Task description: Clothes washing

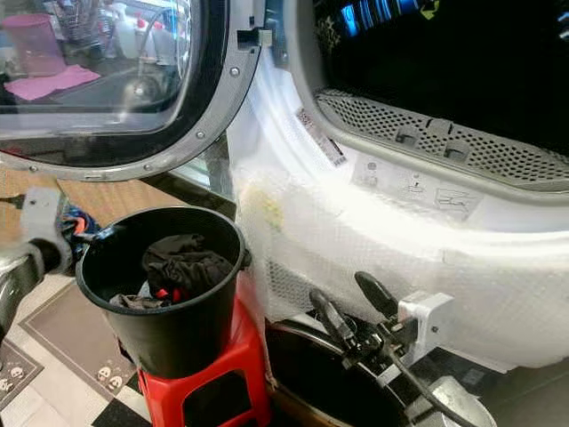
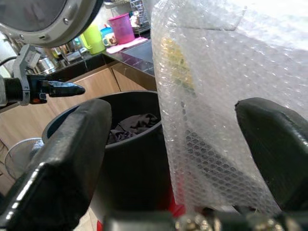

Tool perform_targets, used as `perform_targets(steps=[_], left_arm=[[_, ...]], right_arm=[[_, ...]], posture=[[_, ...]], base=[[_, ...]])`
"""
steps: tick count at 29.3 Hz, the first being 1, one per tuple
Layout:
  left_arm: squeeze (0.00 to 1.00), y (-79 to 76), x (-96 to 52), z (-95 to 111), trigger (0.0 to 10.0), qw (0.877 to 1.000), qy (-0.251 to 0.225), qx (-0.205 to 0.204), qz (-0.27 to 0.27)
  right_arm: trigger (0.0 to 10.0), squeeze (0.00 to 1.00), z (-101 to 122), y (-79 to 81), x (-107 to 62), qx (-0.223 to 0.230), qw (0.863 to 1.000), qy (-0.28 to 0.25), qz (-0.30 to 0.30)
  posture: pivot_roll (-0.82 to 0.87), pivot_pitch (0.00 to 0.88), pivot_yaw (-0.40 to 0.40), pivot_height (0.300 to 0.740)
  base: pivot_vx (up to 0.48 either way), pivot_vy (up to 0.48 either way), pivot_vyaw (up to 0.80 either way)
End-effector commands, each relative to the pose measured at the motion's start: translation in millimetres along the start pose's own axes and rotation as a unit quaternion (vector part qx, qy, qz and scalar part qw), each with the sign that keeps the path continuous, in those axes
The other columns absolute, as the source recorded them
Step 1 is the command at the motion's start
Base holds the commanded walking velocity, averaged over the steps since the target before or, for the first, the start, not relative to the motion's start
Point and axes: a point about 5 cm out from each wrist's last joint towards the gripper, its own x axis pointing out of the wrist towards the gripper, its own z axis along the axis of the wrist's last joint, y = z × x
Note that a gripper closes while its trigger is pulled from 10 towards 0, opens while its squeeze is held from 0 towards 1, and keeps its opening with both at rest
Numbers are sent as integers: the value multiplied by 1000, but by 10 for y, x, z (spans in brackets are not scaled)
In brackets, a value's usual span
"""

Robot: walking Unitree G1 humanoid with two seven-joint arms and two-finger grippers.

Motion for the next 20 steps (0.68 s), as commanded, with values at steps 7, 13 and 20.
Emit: perform_targets(steps=[7,13,20], left_arm=[[0,-65,143,-46,10000,999,34,-4,3],[0,-113,194,-76,10000,999,44,0,-5],[0,-111,212,-127,10000,999,41,-10,7]], right_arm=[[10000,0,95,112,-30,-1,1000,-11,-5],[10000,0,175,214,-30,0,1000,-21,3],[10000,0,223,298,-60,3,1000,-22,4]], posture=[[-46,225,-29,740],[-69,254,-29,740],[-96,276,-30,740]], base=[[0,0,0],[0,0,0],[0,0,0]])
